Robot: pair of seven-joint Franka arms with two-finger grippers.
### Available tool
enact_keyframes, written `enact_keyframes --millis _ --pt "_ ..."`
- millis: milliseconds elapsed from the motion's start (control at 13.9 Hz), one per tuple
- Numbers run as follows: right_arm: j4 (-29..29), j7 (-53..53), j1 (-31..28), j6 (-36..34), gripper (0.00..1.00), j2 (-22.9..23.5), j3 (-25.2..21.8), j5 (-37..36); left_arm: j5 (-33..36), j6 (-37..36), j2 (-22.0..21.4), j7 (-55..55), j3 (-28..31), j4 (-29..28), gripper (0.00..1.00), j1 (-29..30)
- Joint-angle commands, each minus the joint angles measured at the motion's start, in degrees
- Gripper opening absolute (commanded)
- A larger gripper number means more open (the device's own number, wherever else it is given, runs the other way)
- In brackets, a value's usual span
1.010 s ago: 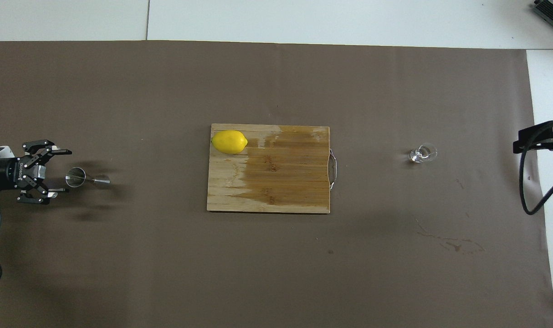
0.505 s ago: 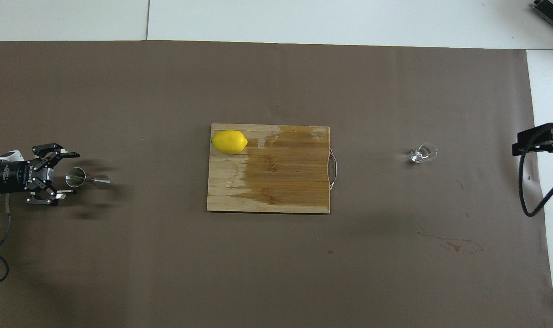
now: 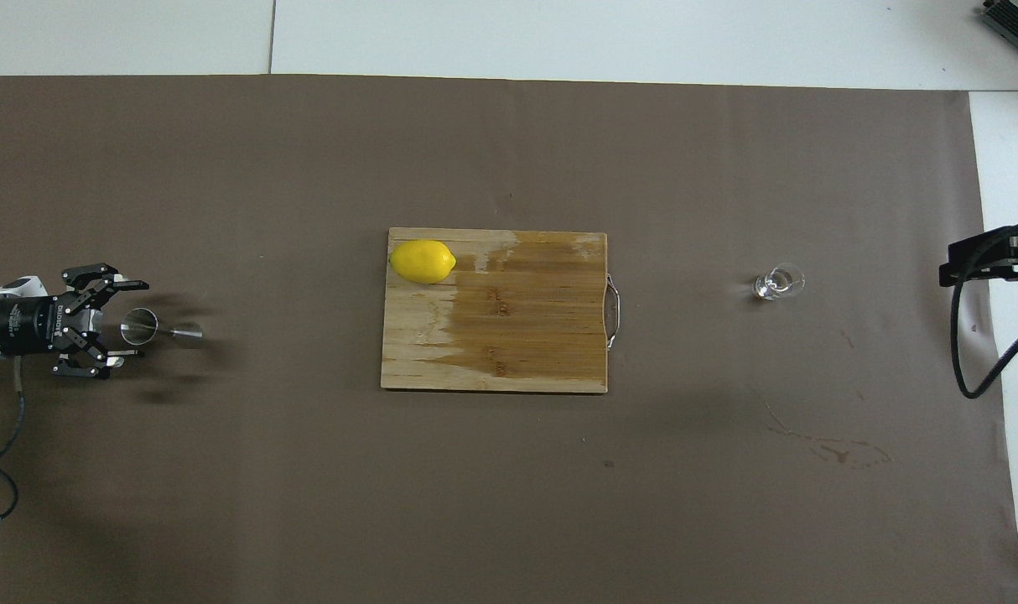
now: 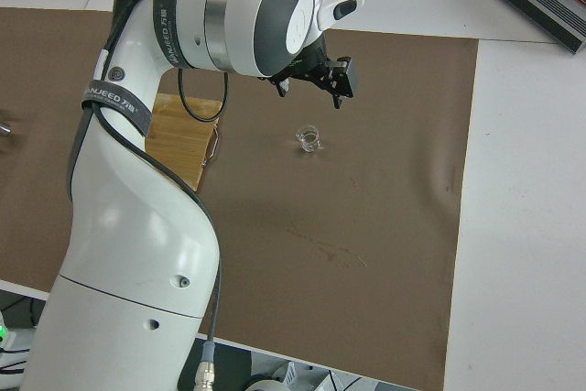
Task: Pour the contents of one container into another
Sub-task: 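Close the left gripper around the small metal cup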
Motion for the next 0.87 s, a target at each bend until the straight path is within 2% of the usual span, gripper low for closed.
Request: enact_keyframes --millis 0,794 --pt "-2.1 -0.3 0.0 0.4 1.00 -1.5 0.1 0.2 -1.0 0.5 -0.7 1.2 0.1 -1.3 1.00 -0.5" --pt "-2.3 -0.7 -0.1 0.5 1.00 -1.5 0.1 0.2 -1.4 -0.1 -0.9 -0.2 -0.2 -1.7 1.00 -0.1"
